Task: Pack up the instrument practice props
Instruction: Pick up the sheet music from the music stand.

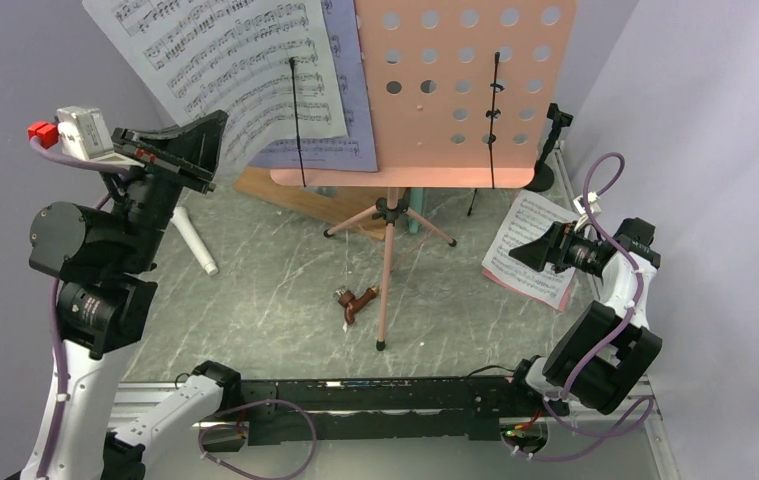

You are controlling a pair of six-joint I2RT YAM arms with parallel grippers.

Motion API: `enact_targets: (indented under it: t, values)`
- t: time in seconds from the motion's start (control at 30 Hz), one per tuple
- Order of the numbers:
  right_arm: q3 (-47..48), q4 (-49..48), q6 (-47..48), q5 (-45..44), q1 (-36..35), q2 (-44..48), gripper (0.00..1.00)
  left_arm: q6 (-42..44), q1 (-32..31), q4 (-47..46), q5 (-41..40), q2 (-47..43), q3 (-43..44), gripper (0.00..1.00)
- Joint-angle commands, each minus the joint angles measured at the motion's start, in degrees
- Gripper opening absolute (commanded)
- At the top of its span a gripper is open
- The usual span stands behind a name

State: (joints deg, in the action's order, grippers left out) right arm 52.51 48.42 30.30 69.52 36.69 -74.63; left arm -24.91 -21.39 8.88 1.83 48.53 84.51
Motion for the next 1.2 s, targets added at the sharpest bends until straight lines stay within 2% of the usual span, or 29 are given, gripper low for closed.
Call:
enact_targets:
  t: [0.0, 0.27, 1.17]
  values:
    - [0.8, 0.1, 1.7, 0.9, -0.2, 0.1, 0.9, 3.2, 0.1, -5.4, -4.4, -0.2, 0.9, 0.0]
    - [0.8, 0.2, 1.9, 0.9, -0.2, -0.1, 0.9, 6.6, 0.1, -8.0, -10.5, -2.9, 0.6, 0.0]
    - [0.6, -0.2, 1.7, 0.7, -0.2, -0.4, 0.9, 8.4, 0.1, -4.6, -10.0, -7.3, 2.0, 0.0]
